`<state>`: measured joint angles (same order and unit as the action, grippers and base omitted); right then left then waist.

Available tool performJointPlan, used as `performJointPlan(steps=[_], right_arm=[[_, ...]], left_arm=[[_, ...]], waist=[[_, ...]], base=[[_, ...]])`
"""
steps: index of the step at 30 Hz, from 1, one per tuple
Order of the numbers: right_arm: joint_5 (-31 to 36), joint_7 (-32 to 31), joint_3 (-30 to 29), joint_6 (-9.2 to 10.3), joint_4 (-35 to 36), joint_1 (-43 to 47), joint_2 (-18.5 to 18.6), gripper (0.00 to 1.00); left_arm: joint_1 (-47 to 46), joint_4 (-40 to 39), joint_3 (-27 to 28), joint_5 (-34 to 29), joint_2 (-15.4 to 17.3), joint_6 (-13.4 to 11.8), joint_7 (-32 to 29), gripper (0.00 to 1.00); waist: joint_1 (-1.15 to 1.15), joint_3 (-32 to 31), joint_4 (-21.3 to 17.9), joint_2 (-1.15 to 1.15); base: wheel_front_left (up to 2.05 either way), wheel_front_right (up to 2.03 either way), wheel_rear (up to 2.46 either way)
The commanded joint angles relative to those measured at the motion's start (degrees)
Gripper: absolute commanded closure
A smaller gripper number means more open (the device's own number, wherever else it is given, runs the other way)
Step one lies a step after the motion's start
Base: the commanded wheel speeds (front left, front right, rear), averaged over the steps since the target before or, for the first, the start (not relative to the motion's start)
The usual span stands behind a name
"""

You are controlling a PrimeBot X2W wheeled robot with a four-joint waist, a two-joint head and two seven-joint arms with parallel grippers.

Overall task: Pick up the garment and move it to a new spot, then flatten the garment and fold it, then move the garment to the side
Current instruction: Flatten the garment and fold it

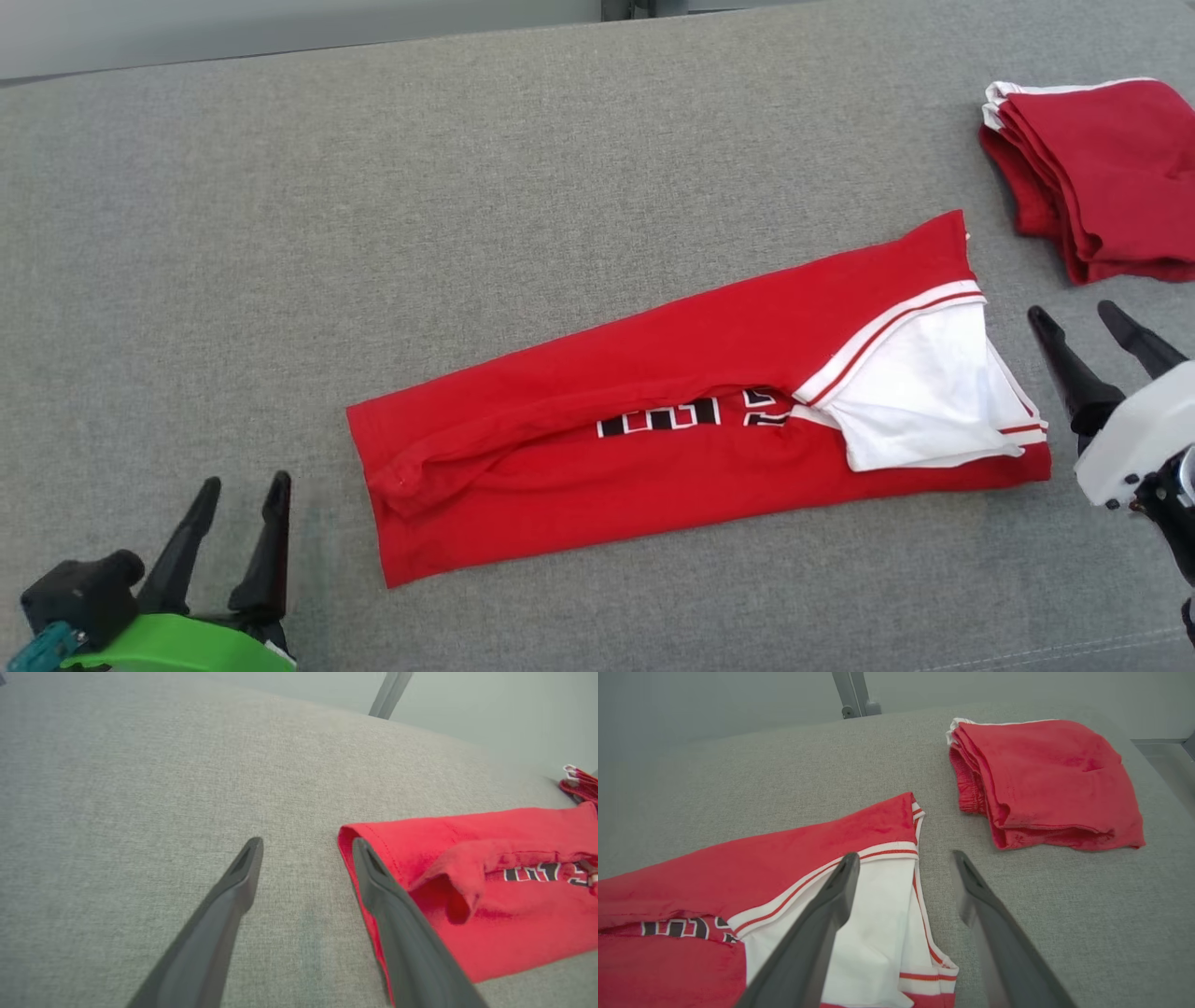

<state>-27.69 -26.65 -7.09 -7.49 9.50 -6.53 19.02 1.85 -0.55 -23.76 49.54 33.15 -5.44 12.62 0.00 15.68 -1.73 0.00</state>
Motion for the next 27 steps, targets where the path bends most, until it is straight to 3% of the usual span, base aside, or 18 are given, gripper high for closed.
performJointPlan(steps=[1,3,6,8,13,18,19,20,27], right_arm=[[1.27,-1.34,0.29,0.00,-1.07,-1.92,0.02,0.00],[3.21,-3.23,1.02,0.00,-3.41,-4.17,0.23,0.00],[5.60,-5.14,1.85,0.01,-7.96,-7.38,0.27,0.00],[7.16,-5.82,2.04,0.01,-13.14,-9.91,-0.13,0.00],[8.84,-6.36,1.19,0.00,-21.42,-12.75,-0.90,0.00],[3.46,-7.15,2.00,-0.02,-27.14,-14.08,-3.16,0.00],[1.54,-6.49,2.02,-0.11,-27.55,-14.48,-3.64,0.81],[-0.11,-5.69,2.13,-0.15,-27.65,-14.94,-3.36,1.00],[-6.67,-3.45,-2.11,0.04,-27.90,-17.54,2.37,1.00]], left_arm=[[1.09,-0.34,1.86,-1.08,-1.59,-1.80,1.32,0.00],[1.36,-0.57,3.75,-3.46,-3.38,-3.59,2.29,0.00],[1.22,-0.71,6.57,-6.91,-6.92,-3.96,2.61,0.00],[1.33,0.03,8.56,-10.19,-10.46,-2.80,2.58,0.00],[0.28,1.89,10.76,-15.25,-14.00,0.39,2.61,0.00],[-0.33,3.00,14.22,-18.05,-17.14,3.05,2.61,0.00],[-0.23,3.34,14.75,-18.59,-17.68,3.52,2.57,0.00],[-0.06,3.59,15.29,-19.14,-18.19,4.04,2.57,0.00],[1.28,5.96,18.64,-21.63,-21.69,7.19,2.57,0.00]], waist=[[0.00,0.47,0.55,0.00],[0.00,1.10,1.45,0.00],[0.00,2.32,2.93,0.00],[0.00,3.47,4.35,0.00],[0.00,4.86,6.24,0.00],[0.00,4.89,6.67,0.00],[0.00,4.65,6.58,0.00],[0.00,4.31,6.46,0.00],[0.00,-0.15,5.20,0.00]], base=[[0.00,0.00,0.00],[0.00,0.00,0.00],[0.00,0.00,0.00],[0.00,0.00,0.00],[0.00,0.00,0.00],[0.00,0.00,0.00],[0.00,0.00,0.00],[0.00,0.00,0.00],[0.00,0.00,0.00]])
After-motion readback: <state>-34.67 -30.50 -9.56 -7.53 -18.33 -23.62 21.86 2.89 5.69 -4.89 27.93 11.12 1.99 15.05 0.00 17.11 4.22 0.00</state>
